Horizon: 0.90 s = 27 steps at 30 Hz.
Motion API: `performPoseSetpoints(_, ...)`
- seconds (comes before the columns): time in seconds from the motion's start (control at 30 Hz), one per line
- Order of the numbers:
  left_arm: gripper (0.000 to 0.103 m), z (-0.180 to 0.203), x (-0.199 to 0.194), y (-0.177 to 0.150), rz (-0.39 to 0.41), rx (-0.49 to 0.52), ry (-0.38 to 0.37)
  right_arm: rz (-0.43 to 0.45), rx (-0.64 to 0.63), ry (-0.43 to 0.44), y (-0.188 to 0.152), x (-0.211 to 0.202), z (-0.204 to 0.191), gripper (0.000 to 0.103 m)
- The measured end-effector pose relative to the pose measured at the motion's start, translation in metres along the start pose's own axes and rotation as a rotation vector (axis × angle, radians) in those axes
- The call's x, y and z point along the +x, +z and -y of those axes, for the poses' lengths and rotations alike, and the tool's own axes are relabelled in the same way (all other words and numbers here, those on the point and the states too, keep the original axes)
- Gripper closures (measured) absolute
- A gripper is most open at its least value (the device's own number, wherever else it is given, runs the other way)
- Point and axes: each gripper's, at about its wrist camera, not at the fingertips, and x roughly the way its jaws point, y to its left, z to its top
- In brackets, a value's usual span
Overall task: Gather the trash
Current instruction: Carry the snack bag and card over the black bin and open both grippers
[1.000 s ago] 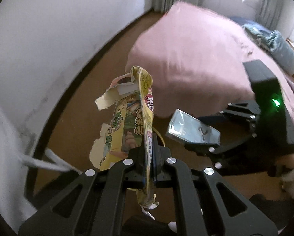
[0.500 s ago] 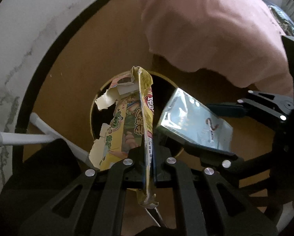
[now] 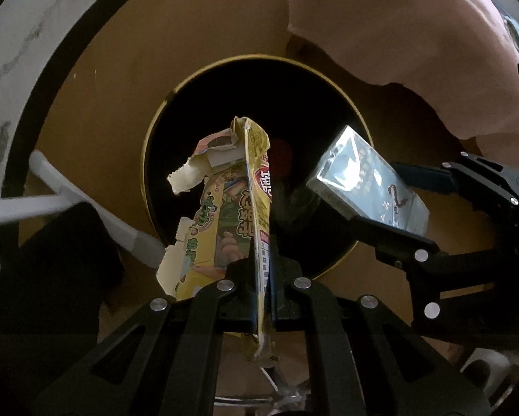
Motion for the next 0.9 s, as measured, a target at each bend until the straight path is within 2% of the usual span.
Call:
performPoseSetpoints(0.2, 0.099, -0.002, 0.0, -0.001, -0.015, -0.059, -0.038, -0.01, 0.007, -0.006, 0.009, 0.008, 0.0, 0.045)
performPoseSetpoints(0.53, 0.099, -0.006, -0.001, -0.002, -0.012, -0.09, -0.071, -0.007, 0.032, 0.001, 0.019, 0.012, 0.001, 0.045)
performPoseSetpoints(0.7, 0.096, -0.012, -0.003, -0.006, 0.02, -0.103, -0.083, -0.011, 0.064, 0.014, 0.02, 0.012, 0.007, 0.042)
performPoseSetpoints(0.73, 0.081, -0.014, -0.004, -0.005, 0.028, -0.111, -0.083, -0.008, 0.075, 0.011, 0.021, 0.011, 0.009, 0.033)
performPoseSetpoints(0.77, 0.056, -0.014, -0.006, -0.004, 0.042, -0.121, -0.08, -0.001, 0.085, 0.006, 0.019, 0.009, 0.01, 0.03)
performPoseSetpoints(0.8, 0.045, -0.016, -0.008, -0.004, 0.058, -0.136, -0.038, 0.012, 0.103, -0.004, 0.019, 0.006, 0.014, 0.025)
performPoseSetpoints(0.83, 0.028, -0.019, -0.01, -0.004, 0.075, -0.149, -0.018, 0.021, 0.119, -0.002, 0.02, 0.003, 0.019, 0.022)
performPoseSetpoints(0.87, 0.02, -0.022, -0.012, -0.003, 0.092, -0.164, -0.025, 0.031, 0.141, 0.008, 0.021, -0.001, 0.025, 0.021)
performPoseSetpoints(0.9, 0.019, -0.023, -0.015, -0.003, 0.104, -0.177, -0.038, 0.038, 0.159, 0.009, 0.021, -0.005, 0.03, 0.019)
